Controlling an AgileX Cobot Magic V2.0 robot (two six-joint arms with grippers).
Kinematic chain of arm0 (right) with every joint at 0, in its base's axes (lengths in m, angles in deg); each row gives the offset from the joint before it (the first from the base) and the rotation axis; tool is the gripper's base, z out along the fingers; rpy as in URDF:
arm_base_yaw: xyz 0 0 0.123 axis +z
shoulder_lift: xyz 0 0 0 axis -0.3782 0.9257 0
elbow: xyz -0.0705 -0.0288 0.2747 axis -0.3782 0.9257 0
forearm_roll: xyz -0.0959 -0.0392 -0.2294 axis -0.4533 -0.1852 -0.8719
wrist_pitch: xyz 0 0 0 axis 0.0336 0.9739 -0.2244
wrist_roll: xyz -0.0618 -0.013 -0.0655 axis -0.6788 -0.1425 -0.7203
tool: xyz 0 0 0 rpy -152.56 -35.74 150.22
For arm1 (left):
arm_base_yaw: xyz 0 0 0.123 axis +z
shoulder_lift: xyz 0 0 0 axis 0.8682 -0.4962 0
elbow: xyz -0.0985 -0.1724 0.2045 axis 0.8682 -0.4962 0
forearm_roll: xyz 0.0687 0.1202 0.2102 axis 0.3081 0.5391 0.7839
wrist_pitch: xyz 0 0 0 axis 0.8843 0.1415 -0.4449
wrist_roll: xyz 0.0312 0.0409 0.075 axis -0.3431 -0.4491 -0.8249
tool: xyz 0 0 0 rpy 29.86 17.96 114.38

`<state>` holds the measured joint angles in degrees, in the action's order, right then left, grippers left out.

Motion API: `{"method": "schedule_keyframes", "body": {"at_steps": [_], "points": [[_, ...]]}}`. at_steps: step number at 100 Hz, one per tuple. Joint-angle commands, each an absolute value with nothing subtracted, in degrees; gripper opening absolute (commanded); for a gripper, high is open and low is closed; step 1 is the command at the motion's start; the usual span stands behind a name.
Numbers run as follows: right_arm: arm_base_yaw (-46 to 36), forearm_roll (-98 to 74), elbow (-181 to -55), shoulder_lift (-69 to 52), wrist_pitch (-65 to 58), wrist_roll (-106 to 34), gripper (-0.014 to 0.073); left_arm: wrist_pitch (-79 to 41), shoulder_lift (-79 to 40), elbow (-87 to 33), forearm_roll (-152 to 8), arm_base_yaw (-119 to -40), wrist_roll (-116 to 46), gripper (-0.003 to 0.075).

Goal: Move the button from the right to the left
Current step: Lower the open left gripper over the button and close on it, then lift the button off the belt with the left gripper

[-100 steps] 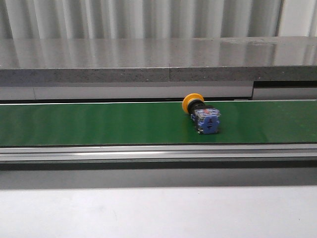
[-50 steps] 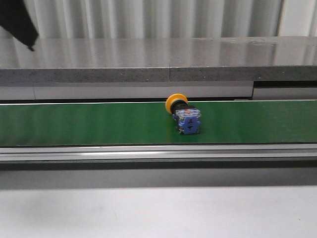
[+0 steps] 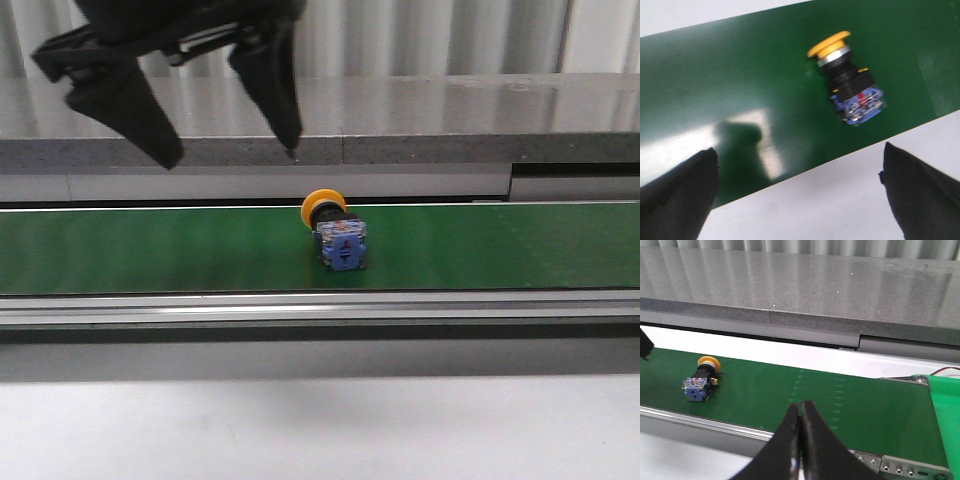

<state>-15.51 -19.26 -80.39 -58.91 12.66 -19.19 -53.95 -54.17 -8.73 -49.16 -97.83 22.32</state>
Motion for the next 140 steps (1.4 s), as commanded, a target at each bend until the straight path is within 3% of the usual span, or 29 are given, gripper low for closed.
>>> {"method": "schedule_keyframes", "body": {"at_steps": [1,27,79,88,112,122,140], "points": [[-15.50,-18.96,-81.65,-58.27,7.89,-19.83,-0.0065,-52.81,-55.63,-3.00,-49.85,-100.19,23.51,0.0638],[-15.50,-18.96,-81.65,-58.27,7.89,-19.83,-0.0065,-58.80,-64.36,5.96,-49.85,-101.70,23.86,0.0638],[-15.50,-18.96,-81.65,-58.27,7.89,-19.83,-0.0065,-59.80,-70.31,6.64,-44.68,-101.70,28.44,0.0627],[-15.50,-18.96,-81.65,-58.27,7.89,-19.83,-0.0065,-59.80,-70.61,6.64,-44.09,-101.70,29.00,0.0535],[-15.50,-18.96,-81.65,-58.27,7.89,-19.83,-0.0065,-59.80,-70.61,6.64,-43.32,-101.70,29.61,0.0075],[-15.50,-18.96,-81.65,-58.27,7.89,-19.83,-0.0065,-60.03,-70.49,6.77,-43.32,-101.70,29.61,0.0008],[-15.50,-18.96,-81.65,-58.27,7.89,-19.83,-0.0065,-62.77,-69.04,8.97,-43.23,-101.70,27.73,0.0008]]}}
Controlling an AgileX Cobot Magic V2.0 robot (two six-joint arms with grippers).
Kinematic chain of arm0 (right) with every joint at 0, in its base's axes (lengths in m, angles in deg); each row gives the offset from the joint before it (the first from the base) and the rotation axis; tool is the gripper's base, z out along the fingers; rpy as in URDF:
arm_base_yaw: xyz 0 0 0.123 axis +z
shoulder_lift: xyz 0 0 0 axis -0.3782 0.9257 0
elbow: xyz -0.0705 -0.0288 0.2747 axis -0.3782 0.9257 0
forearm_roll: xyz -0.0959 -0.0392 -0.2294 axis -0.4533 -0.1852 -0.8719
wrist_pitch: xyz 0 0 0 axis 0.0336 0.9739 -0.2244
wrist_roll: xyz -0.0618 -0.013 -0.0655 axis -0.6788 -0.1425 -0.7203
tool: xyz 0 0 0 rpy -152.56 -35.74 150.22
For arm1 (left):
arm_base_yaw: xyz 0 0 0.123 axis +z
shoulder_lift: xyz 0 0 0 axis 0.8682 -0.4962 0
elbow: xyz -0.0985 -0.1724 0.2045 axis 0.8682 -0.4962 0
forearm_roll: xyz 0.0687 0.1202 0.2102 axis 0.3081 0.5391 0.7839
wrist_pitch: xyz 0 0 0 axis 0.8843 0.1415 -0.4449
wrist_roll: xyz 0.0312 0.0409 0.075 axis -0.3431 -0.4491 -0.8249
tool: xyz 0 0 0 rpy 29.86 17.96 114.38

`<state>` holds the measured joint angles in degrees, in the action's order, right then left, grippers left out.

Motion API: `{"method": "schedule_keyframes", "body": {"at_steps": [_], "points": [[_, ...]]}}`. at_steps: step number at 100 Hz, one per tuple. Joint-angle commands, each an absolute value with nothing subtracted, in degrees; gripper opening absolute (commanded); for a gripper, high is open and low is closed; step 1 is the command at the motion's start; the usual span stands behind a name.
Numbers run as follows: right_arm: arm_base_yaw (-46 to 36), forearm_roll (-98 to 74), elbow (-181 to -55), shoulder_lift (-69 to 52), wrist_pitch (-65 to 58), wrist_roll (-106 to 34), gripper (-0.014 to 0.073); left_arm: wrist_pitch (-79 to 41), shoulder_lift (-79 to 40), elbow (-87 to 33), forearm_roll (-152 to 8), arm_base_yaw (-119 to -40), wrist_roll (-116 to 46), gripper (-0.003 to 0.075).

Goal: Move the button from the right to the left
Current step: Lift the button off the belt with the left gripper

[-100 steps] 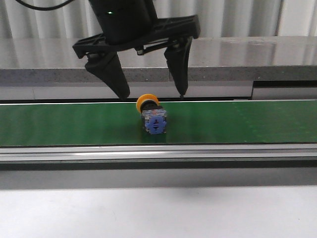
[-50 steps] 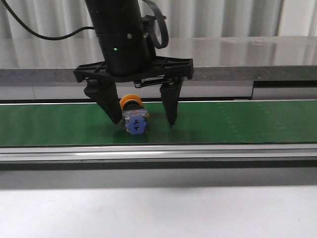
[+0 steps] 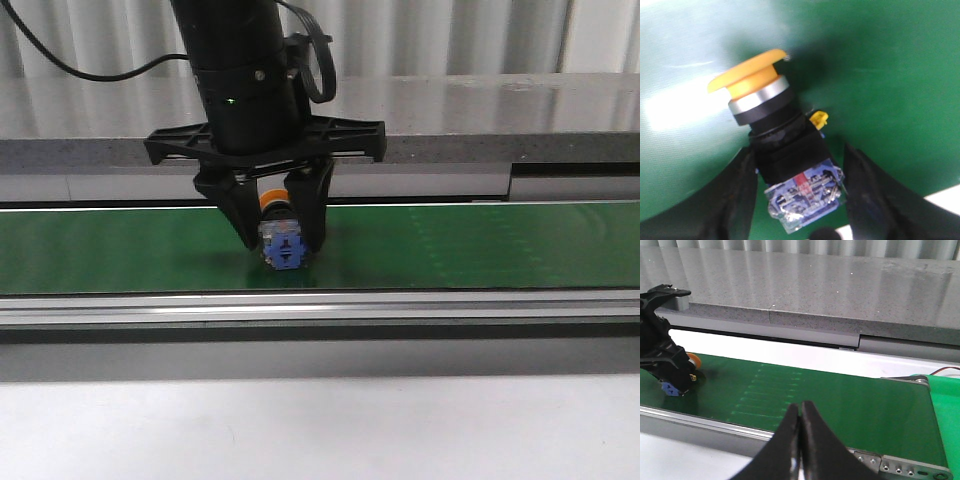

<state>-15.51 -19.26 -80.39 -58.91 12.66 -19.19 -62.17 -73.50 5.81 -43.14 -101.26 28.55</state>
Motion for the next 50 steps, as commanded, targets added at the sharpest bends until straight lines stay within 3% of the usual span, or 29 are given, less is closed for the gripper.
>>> {"method": "schedule_keyframes", "body": {"at_steps": [1,25,50], "points": [[-15.50,-18.96,-81.65,-58.27,7.89,-19.83,-0.0065,-63.18,-69.03,9.34,-42.86,-101.70,27.73,0.0008],[-15.50,-18.96,-81.65,-58.27,7.89,-19.83,-0.0065,-68.14,-65.20,13.31,-40.22,-99.93,22.90,0.0008],[-15.50,-18.96,-81.65,-58.27,7.89,-19.83,-0.0065,-69.98,-62.85,13.33,-40.46,-90.40,15.99,0.0008]]}}
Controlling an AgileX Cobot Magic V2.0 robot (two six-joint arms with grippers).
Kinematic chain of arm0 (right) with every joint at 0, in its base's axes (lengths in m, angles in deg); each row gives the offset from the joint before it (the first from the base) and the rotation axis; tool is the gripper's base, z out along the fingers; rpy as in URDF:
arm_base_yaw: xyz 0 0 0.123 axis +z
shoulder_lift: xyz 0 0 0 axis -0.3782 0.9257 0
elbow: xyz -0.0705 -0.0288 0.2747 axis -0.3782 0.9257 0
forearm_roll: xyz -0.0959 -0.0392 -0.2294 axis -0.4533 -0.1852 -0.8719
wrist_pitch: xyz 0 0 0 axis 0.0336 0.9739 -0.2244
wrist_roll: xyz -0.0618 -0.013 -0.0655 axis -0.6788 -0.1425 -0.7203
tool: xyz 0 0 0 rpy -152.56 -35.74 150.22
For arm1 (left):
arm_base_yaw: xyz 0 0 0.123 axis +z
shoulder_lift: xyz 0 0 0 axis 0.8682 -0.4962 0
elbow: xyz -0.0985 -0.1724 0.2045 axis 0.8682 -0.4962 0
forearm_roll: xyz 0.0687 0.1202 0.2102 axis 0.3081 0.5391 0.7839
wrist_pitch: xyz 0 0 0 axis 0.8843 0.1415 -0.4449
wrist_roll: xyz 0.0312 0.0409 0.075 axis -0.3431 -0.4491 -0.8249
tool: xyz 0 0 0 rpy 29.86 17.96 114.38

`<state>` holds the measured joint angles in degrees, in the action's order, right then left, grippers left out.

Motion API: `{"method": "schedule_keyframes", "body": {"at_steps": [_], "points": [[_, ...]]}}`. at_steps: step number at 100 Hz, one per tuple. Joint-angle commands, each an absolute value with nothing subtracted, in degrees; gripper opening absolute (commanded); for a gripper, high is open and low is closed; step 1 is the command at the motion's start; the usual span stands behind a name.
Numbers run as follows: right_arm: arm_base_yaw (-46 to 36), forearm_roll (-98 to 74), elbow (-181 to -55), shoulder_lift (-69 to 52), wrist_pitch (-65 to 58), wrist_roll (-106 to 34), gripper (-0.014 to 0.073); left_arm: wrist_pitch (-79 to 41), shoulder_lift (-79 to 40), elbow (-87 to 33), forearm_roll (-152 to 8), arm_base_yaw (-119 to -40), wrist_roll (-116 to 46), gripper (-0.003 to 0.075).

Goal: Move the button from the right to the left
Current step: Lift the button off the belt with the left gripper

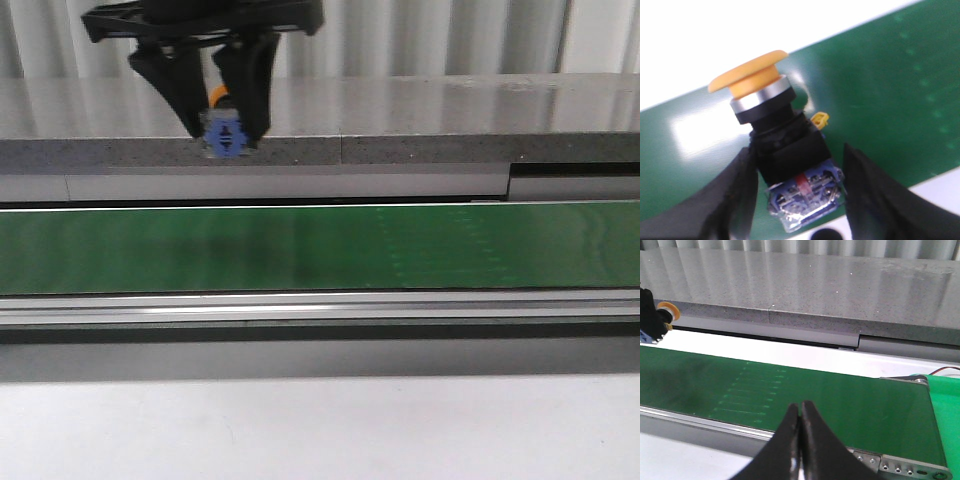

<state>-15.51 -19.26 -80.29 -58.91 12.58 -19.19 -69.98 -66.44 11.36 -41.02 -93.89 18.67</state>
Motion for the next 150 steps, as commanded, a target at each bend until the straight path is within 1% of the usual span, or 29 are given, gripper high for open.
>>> {"method": "schedule_keyframes", "body": {"at_steps": [1,24,35,62,81,125,137,150], "points": [[-15.50,-18.96,-81.65,-58.27,7.89,-19.83,-0.0065,-70.14,-62.85,13.33,-40.46,-89.76,15.81,0.0008],[-15.50,-18.96,-81.65,-58.27,7.89,-19.83,-0.0065,-73.39,-62.85,13.33,-40.59,-79.38,7.80,0.0008],[-15.50,-18.96,-81.65,-58.27,7.89,-19.83,-0.0065,-74.49,-62.95,13.33,-43.54,-74.10,2.86,0.0008],[-15.50,-18.96,-81.65,-58.27,7.89,-19.83,-0.0065,-77.14,-62.95,11.74,-46.27,-61.61,-2.40,0.0008],[-15.50,-18.96,-81.65,-58.27,7.89,-19.83,-0.0065,-74.87,-62.95,8.69,-46.49,-54.37,-2.40,0.0008],[-15.50,-18.96,-81.65,-58.27,7.89,-19.83,-0.0065,-63.15,-62.95,-3.77,-51.36,-37.83,-0.45,0.0008],[-15.50,-18.96,-81.65,-58.27,7.89,-19.83,-0.0065,-61.30,-63.44,-5.76,-51.63,-35.52,-0.21,0.0008],[-15.50,-18.96,-81.60,-58.27,7.89,-19.83,-0.0065,-60.76,-66.18,-6.04,-52.06,-35.13,0.34,0.0008]]}}
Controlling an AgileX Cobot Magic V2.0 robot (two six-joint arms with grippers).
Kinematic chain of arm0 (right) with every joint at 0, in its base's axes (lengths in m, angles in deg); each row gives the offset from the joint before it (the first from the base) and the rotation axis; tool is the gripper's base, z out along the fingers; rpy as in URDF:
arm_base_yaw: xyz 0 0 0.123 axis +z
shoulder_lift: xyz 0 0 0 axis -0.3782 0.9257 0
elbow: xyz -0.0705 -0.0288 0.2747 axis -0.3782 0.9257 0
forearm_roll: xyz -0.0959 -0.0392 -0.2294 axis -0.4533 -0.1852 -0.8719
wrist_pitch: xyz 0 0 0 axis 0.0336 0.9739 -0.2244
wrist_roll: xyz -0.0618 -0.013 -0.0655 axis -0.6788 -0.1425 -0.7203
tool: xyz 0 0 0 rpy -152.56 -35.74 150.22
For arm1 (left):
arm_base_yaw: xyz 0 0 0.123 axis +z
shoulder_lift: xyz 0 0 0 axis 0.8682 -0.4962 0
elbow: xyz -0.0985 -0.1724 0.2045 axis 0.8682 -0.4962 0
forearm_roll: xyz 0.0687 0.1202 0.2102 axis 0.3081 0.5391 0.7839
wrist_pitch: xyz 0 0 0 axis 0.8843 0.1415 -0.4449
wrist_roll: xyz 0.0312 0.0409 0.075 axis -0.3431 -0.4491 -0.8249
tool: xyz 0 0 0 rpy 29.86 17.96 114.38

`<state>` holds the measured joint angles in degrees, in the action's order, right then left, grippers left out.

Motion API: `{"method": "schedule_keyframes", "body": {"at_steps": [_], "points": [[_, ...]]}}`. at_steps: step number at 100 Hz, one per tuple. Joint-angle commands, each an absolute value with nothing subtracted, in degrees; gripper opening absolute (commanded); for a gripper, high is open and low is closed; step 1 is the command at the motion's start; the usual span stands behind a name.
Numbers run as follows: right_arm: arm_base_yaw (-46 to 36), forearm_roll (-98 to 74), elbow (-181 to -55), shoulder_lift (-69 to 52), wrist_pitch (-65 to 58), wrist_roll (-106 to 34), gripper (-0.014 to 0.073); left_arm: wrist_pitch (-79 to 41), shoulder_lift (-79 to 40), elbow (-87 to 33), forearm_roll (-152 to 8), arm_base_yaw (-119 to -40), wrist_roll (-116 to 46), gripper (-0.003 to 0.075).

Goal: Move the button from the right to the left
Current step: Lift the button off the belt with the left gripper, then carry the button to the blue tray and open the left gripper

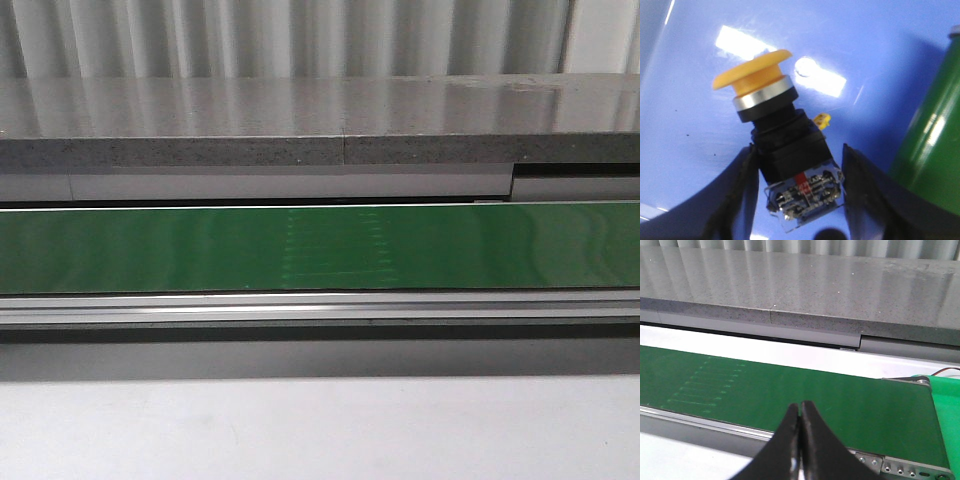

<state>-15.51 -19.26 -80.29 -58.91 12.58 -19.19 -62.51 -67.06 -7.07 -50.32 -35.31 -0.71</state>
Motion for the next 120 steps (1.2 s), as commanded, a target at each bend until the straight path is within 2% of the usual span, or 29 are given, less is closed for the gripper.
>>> {"method": "schedule_keyframes", "body": {"at_steps": [1,17,24,31,43,48,54,75,80,87,99,105,120], "points": [[-15.50,-18.96,-81.60,-58.27,7.89,-19.83,-0.0065,-60.75,-66.33,-6.04,-52.06,-35.13,0.47,0.0009],[-15.50,-18.96,-81.60,-58.27,7.89,-19.83,-0.0065,-59.59,-68.29,-6.04,-51.25,-35.13,0.49,0.0024],[-15.50,-18.96,-81.60,-58.27,7.89,-19.83,-0.0065,-59.20,-68.54,-6.04,-50.12,-35.10,0.49,0.0074],[-15.50,-18.96,-81.60,-58.27,7.89,-19.83,-0.0065,-58.94,-68.63,-6.04,-50.12,-35.10,0.49,0.0173],[-15.50,-18.96,-81.60,-58.27,7.89,-19.83,-0.0065,-57.94,-68.63,-6.04,-50.24,-35.10,0.76,0.0411],[-15.50,-18.96,-81.60,-58.27,7.89,-19.83,-0.0065,-57.80,-68.63,-6.04,-50.48,-35.10,1.09,0.0476],[-15.50,-18.96,-81.60,-58.27,7.89,-19.83,-0.0065,-57.38,-68.63,-6.04,-50.48,-35.10,1.35,0.0498],[-15.50,-18.96,-81.60,-58.27,7.89,-19.83,-0.0065,-55.05,-66.56,-6.04,-50.92,-35.10,1.35,0.0489],[-15.50,-18.96,-81.60,-58.27,7.89,-19.83,-0.0065,-54.32,-65.64,-6.04,-51.26,-35.10,1.35,0.0463],[-15.50,-18.96,-81.60,-58.27,7.89,-19.83,-0.0065,-53.40,-64.19,-6.04,-51.50,-35.61,1.35,0.0372],[-15.50,-18.96,-81.60,-58.27,7.89,-19.83,-0.0065,-51.61,-61.39,-6.04,-51.65,-38.05,1.35,0.0099],[-15.50,-18.96,-81.60,-58.27,7.89,-19.83,-0.0065,-50.75,-59.94,-6.14,-51.65,-39.68,1.35,-0.0013],[-15.50,-18.96,-81.60,-58.27,7.89,-19.83,-0.0065,-48.63,-55.41,-7.47,-51.65,-45.35,1.35,-0.0020]]}}
